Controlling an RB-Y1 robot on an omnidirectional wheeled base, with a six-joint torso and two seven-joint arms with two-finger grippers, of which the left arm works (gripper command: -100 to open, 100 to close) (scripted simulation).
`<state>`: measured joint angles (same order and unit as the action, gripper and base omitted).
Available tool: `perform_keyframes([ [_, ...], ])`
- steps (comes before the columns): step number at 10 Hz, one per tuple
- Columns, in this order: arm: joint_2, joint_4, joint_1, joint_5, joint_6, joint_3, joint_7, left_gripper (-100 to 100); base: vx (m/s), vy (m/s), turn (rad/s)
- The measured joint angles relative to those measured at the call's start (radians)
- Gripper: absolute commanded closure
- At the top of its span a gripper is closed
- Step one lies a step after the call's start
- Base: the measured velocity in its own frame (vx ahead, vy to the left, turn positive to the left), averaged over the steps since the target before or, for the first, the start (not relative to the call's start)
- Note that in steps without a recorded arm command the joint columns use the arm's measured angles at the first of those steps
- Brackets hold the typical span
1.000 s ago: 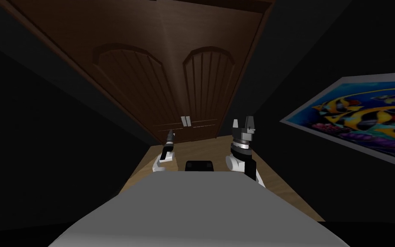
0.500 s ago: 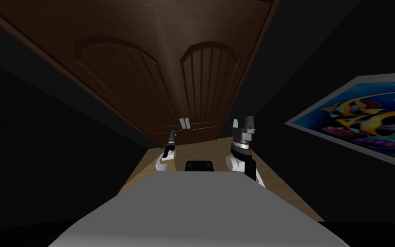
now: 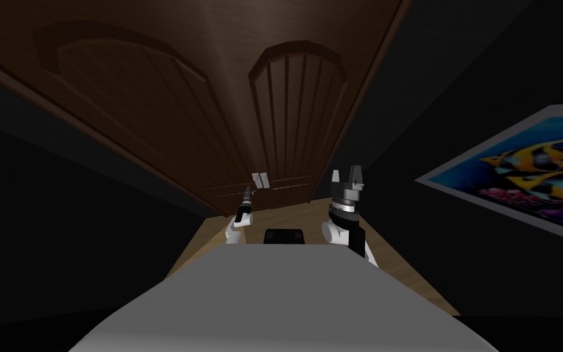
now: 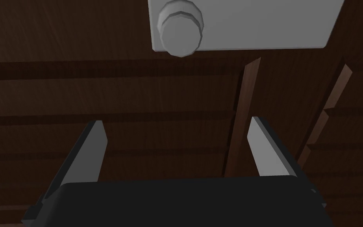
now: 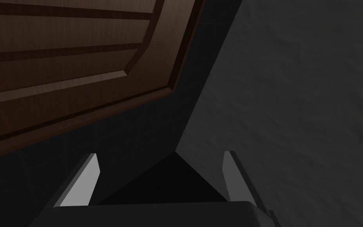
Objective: Pull the door open
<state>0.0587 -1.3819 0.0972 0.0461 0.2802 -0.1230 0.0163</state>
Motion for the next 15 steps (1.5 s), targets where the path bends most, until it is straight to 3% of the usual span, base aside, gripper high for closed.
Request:
perform_keyframes([
  [1,0.000,0.001,-0.001,0.000,-0.001,0.000,0.001,-100,-0.027,0.013,0.076],
  [4,0.041,0.009,0.041,0.014,-0.001,-0.044,0.015,-100,-0.067,0.004,0.054],
  [8,0.105,0.052,0.055,0.037,-0.004,-0.111,0.035,-100,0.019,-0.009,0.008],
  [11,0.155,0.095,0.068,0.057,0.018,-0.154,0.060,-100,0.137,0.019,-0.071],
  [13,0.167,0.094,0.061,0.063,0.015,-0.159,0.071,-100,0.191,0.041,-0.122],
  [15,0.166,0.098,0.042,0.065,0.019,-0.147,0.077,-100,0.187,0.002,-0.153],
])
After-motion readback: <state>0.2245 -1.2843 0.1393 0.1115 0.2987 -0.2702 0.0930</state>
